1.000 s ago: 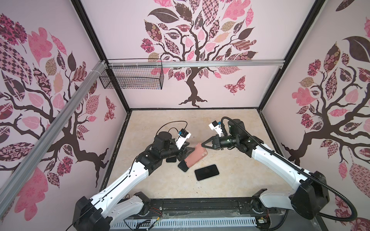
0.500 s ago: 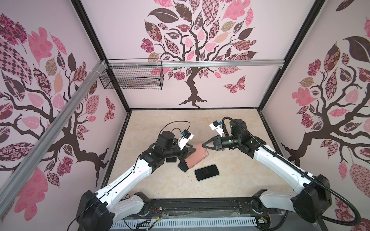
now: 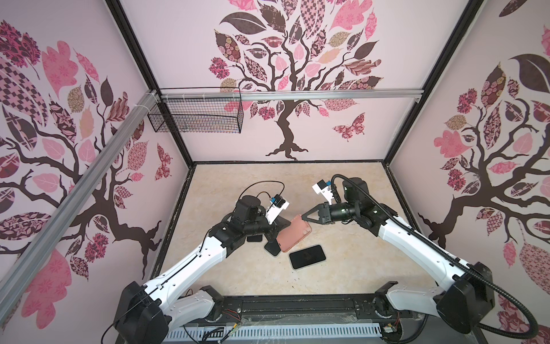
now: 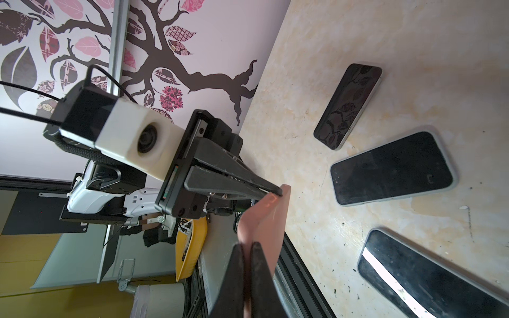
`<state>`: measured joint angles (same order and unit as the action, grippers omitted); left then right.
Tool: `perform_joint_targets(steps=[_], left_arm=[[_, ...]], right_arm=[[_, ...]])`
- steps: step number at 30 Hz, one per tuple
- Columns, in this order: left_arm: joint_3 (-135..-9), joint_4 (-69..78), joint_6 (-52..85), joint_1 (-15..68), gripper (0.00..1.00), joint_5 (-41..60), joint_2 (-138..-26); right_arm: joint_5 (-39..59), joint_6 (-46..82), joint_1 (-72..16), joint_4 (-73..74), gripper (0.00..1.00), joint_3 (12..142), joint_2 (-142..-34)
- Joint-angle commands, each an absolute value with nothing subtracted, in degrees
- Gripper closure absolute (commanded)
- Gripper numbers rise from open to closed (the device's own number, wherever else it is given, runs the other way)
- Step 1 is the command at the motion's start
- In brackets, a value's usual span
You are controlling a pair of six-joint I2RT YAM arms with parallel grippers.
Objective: Take the phone out of the phone case
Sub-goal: 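Grasp the pink case from the right gripper with the left gripper, then place the pink case farther from the robot with the left gripper while the right withdraws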
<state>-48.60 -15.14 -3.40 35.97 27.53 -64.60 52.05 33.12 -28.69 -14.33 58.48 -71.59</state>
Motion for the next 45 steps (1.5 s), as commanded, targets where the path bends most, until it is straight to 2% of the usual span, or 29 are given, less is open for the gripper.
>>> perform_joint_targets(steps=[1,5,6,8,10,15,16,17,19,22,25,31,45], left_arm=[[-48.0,-15.5,-3.0,35.8,1.0,25.2,-64.0],[-48.6,-16.4,-2.4,35.8,1.0,23.0,-64.1],[-48.9,-16.8,-1.9,35.8,1.0,22.1,-64.2],[-49.4,-17.0,0.0,35.8,1.0,19.1,-64.3],[-50.2,-17.9,1.5,35.8,1.0,15.5,-64.7],[-53.4,-21.9,5.2,34.6,1.0,4.5,-68.2],[-54.0,-22.4,6.5,33.6,1.0,2.5,-69.3],[-54.6,-23.0,7.6,32.3,1.0,2.4,-70.6],[-57.2,-24.4,9.7,28.8,1.0,4.1,-73.7],[-62.3,-27.7,11.2,26.4,1.0,0.9,-79.1],[-68.7,-31.8,11.9,23.8,1.0,-0.5,-85.4],[-76.3,-32.9,13.2,15.6,1.0,4.6,-96.3],[-97.9,-42.6,10.3,10.5,1.0,2.5,-118.9]], right_arm=[[52.5,32.2,-28.5,-13.6,1.0,59.4,-69.3],[51.0,31.4,-28.5,-13.4,1.0,59.3,-69.1],[49.7,31.0,-28.5,-13.3,0.89,59.0,-68.9],[44.7,30.0,-28.6,-13.1,0.55,57.9,-68.1],[37.4,29.0,-28.5,-14.5,0.37,57.2,-67.7],[18.1,27.9,-28.5,-20.9,0.12,57.8,-70.2],[14.4,28.3,-28.5,-22.4,0.03,58.7,-71.2],[11.3,29.4,-28.5,-23.8,0.01,59.6,-72.2],[6.0,30.5,-28.5,-25.8,0.0,61.1,-73.7],[1.6,30.1,-28.5,-25.6,0.0,61.1,-73.3],[1.3,29.5,-28.5,-22.6,0.01,57.7,-71.1],[1.5,27.1,-28.5,-22.0,0.01,55.0,-66.5],[3.6,24.4,-28.5,-23.8,0.01,54.2,-65.2]])
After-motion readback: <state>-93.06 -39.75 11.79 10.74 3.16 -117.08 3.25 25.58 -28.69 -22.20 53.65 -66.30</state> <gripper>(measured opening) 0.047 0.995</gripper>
